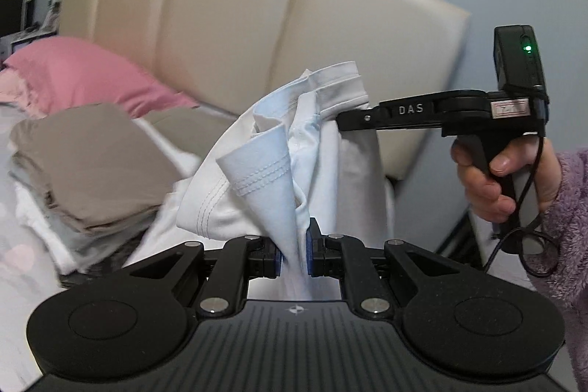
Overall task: Fold clothes
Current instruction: 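Lift the folded white T-shirt with both grippers and carry it toward the headboard, then lower the folded T-shirt onto the stack of folded clothes with both grippers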
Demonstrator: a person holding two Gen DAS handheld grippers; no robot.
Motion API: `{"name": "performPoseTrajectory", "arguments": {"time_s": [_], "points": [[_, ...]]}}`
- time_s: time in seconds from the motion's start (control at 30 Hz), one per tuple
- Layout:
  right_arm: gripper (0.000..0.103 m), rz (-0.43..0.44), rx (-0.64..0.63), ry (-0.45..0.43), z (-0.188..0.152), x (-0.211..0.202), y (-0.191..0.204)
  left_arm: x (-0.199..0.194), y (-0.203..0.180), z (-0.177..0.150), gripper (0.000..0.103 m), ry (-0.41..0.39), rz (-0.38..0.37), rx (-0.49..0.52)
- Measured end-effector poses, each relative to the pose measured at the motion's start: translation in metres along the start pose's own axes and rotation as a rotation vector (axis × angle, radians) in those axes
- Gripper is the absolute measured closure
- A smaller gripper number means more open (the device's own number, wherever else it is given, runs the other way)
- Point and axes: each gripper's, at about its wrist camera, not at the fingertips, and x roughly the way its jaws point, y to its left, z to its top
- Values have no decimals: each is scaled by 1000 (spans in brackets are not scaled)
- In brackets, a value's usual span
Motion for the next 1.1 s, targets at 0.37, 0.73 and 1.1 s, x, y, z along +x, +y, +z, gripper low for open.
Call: {"name": "performPoseTrajectory", "arguments": {"time_s": [0.37,0.73,1.1], "points": [[96,40,-66,155,-19,136,57,58,94,-31,93,129,85,-156],[84,14,-50,208,-32,161,66,58,124,-57,77,153,118,-211],[69,-24,-13,172,-45,106,38,17,94,-54,73,53,221,-84]]}}
